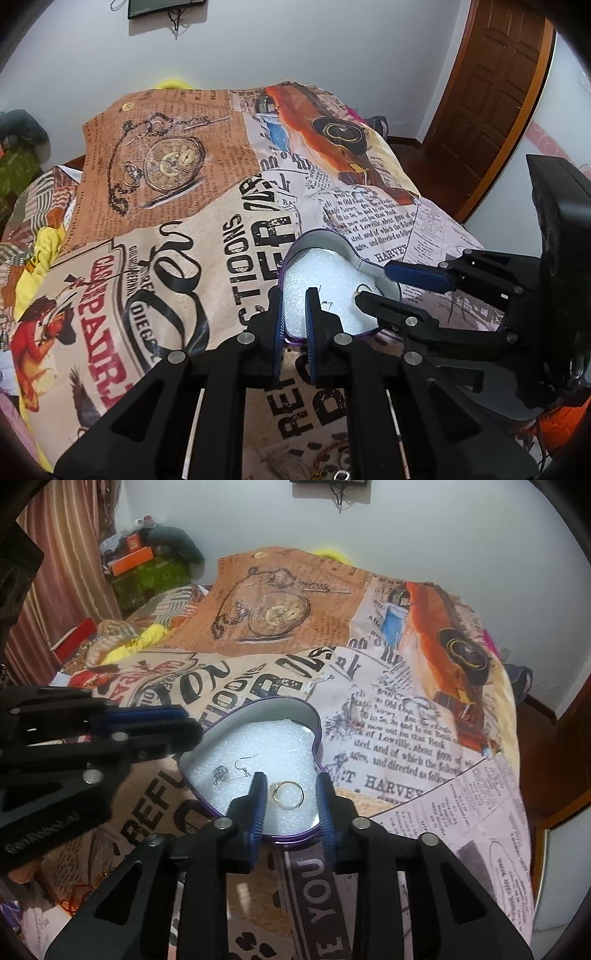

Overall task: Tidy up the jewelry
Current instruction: 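Open both grippers to drop the ring and earring into the tin, then move both grippers back to the jewelry pile, then grasp a silver charm with the left gripper while the right gripper grasps another gold ring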

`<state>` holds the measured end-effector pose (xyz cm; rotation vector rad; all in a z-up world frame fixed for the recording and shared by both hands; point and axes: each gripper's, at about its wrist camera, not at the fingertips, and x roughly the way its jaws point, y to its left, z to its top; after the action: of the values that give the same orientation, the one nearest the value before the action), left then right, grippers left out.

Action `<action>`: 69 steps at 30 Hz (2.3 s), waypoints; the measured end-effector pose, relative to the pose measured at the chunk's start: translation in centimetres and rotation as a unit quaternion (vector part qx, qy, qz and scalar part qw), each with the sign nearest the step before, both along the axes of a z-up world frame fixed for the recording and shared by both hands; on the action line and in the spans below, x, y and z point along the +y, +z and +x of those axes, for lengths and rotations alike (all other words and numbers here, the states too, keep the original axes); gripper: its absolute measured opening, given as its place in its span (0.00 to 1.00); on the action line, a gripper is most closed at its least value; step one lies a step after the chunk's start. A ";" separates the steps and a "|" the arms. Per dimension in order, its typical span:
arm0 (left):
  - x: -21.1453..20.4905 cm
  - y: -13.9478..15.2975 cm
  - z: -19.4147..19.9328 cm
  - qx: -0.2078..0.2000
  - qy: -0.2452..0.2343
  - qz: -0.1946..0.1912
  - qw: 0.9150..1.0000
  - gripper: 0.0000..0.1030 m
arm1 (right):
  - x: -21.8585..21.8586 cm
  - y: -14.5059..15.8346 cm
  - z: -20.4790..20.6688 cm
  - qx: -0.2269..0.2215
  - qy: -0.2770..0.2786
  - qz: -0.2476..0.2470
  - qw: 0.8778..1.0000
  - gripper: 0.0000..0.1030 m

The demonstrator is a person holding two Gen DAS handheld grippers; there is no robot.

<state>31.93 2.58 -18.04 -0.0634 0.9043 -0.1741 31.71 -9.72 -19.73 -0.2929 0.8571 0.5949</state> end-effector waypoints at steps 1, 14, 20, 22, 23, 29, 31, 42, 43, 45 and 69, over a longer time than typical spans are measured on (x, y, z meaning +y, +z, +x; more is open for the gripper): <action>0.1 0.3 -0.2 -0.002 0.002 0.001 1.000 0.09 | 0.0 0.1 -0.1 -0.001 0.001 -0.001 1.000 0.29; 0.5 5.7 -5.1 -0.044 0.010 0.009 0.999 0.20 | -1.2 5.2 -3.5 -0.050 -0.012 0.010 0.999 0.34; 0.4 7.6 -8.9 -0.069 0.007 0.023 0.997 0.25 | -2.1 7.7 -6.4 -0.066 -0.017 0.029 0.997 0.34; 0.5 7.8 -9.9 -0.071 0.009 0.023 0.997 0.34 | -2.3 8.1 -7.2 -0.068 -0.017 0.034 0.997 0.35; 0.6 7.8 -10.4 -0.072 0.011 0.024 0.997 0.36 | -2.4 8.3 -7.8 -0.070 -0.017 0.037 0.997 0.36; 1.0 6.6 -12.4 -0.051 0.013 0.021 0.998 0.36 | -2.8 8.2 -10.3 -0.069 -0.018 0.042 0.997 0.41; 1.0 5.8 -13.2 -0.044 0.014 0.026 0.999 0.36 | -2.9 7.8 -10.9 -0.063 -0.019 0.042 0.997 0.41; -0.4 1.0 -16.7 0.018 -0.010 0.024 0.999 0.36 | -3.4 4.2 -13.2 -0.010 -0.023 0.040 0.999 0.41; -0.7 0.8 -16.9 0.022 -0.014 0.021 0.999 0.36 | -3.5 3.8 -13.2 -0.004 -0.025 0.040 0.999 0.41; -1.3 0.2 -17.2 0.029 -0.019 0.011 0.999 0.36 | -3.9 3.3 -13.5 0.004 -0.028 0.039 0.999 0.41; -3.0 -3.6 -14.5 0.064 -0.005 -0.025 0.998 0.37 | -6.6 0.2 -13.0 0.058 -0.031 0.046 0.997 0.41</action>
<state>17.48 -0.43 -21.59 -0.1168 1.0275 -0.2041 18.75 -16.27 -19.53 -0.1487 0.9442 0.5952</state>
